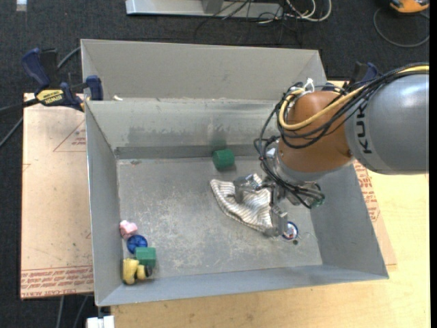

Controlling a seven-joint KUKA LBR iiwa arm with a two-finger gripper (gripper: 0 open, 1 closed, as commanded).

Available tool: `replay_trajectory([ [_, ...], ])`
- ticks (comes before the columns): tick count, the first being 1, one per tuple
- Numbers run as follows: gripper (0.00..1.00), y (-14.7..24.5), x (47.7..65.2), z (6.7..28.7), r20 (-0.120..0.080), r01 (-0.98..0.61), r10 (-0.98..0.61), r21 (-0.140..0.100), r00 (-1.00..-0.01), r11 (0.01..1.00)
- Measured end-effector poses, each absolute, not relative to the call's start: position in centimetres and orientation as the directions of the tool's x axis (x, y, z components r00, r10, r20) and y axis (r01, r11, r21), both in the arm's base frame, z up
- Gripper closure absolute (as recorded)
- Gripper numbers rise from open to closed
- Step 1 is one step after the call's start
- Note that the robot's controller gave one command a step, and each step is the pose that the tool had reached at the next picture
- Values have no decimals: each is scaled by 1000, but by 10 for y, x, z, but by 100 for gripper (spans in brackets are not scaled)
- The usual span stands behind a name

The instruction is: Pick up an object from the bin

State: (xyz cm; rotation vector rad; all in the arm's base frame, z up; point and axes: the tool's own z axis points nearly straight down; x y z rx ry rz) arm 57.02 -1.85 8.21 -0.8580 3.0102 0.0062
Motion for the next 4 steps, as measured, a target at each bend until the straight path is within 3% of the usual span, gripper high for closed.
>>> replay_trajectory([
  [1, 0, -42, 628, 72, -16, -837, -837, -10, -546, 547],
  [2, 0, -55, 631, 71, -16, -554, -554, 1, -832, 833],
  [3, 100, 17, 621, 77, -14, -986, -986, -17, -166, 166],
  [4, 100, 16, 621, 77, -15, -985, -985, -16, -170, 171],
])
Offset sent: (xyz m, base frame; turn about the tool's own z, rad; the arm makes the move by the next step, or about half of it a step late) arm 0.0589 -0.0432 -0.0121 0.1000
